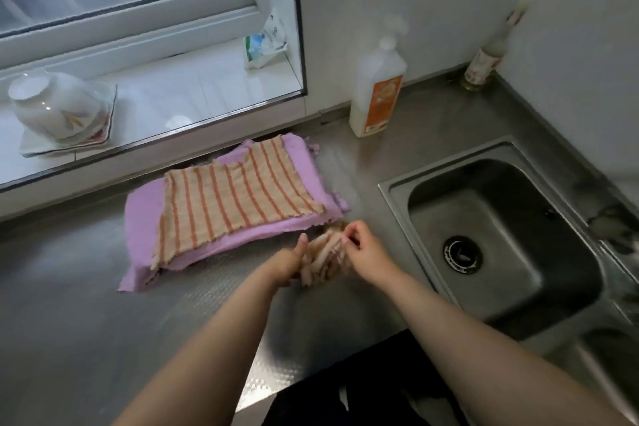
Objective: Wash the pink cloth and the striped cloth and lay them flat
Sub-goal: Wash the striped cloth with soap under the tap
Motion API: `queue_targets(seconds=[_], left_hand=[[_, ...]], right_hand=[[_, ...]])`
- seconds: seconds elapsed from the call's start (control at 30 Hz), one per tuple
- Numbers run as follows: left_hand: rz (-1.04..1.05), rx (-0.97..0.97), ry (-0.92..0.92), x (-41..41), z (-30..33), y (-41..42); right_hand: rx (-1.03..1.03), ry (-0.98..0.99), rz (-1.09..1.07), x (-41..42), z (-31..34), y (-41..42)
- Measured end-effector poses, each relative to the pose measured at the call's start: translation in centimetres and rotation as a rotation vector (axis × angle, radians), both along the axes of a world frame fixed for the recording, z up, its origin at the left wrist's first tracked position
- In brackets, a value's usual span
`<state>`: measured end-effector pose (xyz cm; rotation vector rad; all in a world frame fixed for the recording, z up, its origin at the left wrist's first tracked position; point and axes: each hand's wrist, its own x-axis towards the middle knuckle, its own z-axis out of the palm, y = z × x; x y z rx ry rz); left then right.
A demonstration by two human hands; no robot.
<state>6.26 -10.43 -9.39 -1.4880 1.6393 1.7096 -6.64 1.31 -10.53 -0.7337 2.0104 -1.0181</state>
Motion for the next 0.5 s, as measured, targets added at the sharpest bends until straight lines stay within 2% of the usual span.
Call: queue_targets(seconds=[0.07,0.1,0.2,0.27,0.33,0.43,0.5], left_hand=[[0.31,0.424,0.222,-1.7,0.8,1.5],[0.371,0.513,0.309,-2.8,1.2,2.3],[0.308,0.456,0.426,-6.9,2.6,5.1],[0.267,0.424,0.483,-9.7,3.4,6.8],[0.203,0.397,0.51,-12.2,4.1,8.1],[0.071,0.41,0.55,-15.8,5.7,9.5],[-0.017,0.338,0.565,-18.1,7.4,10.4]], right_hand=[[-0.073,-0.058,-0.082,-1.3,0.6,1.7],[-0.089,-0.086,-0.101,-1.9,1.0,2.8],[-0.184,-0.197,-0.212,-3.5,2.5,5.9],[-0.235,-0.134,-0.333,-5.1,3.1,8.2],[-0.185,-0.035,-0.315,-7.3,3.3,10.4],[-0.191,-0.163,-0.247,-10.3,4.5,12.6],[-0.174,-0.207,-0.32,-12.3,5.3,13.1]])
